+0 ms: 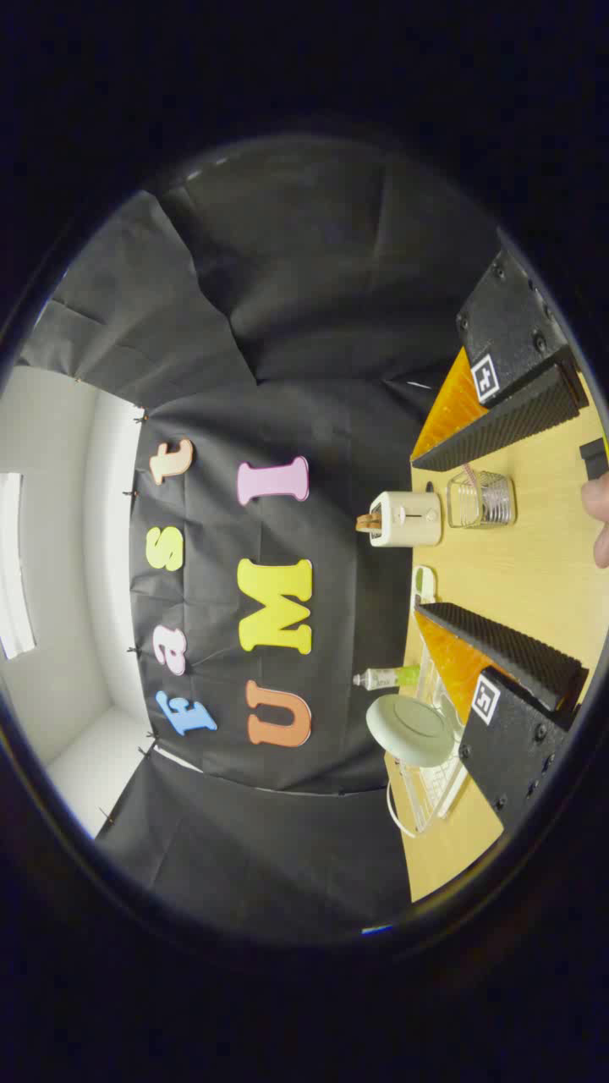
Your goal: Take the plate from the dish rack, then take the spoon from the basket and place it into the plate.
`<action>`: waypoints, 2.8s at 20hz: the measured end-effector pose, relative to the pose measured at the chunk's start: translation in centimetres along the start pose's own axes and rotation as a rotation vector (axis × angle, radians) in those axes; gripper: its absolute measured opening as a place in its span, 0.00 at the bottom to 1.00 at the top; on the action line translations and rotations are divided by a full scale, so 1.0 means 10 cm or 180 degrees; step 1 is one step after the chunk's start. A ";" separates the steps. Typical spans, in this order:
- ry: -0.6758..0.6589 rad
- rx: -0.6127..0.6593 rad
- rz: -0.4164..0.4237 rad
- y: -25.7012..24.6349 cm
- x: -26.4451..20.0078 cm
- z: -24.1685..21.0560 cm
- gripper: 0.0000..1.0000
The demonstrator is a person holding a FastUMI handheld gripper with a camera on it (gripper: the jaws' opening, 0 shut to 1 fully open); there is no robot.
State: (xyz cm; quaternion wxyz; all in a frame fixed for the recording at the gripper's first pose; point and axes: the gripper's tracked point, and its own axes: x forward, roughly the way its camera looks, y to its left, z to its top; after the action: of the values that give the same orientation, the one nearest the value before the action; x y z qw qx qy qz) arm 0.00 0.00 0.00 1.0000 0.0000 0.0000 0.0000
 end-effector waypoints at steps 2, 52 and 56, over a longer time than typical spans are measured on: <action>-0.0002 -0.0011 0.0004 0.00 0.01 0.01 1.00; 0.1363 -0.0143 0.1337 2.70 1.34 1.17 1.00; 0.1972 0.0003 0.1253 2.88 1.68 0.73 1.00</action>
State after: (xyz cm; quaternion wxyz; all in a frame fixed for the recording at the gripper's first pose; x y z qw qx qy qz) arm 16.79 28.75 7.29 0.9334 0.0005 0.3028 0.1925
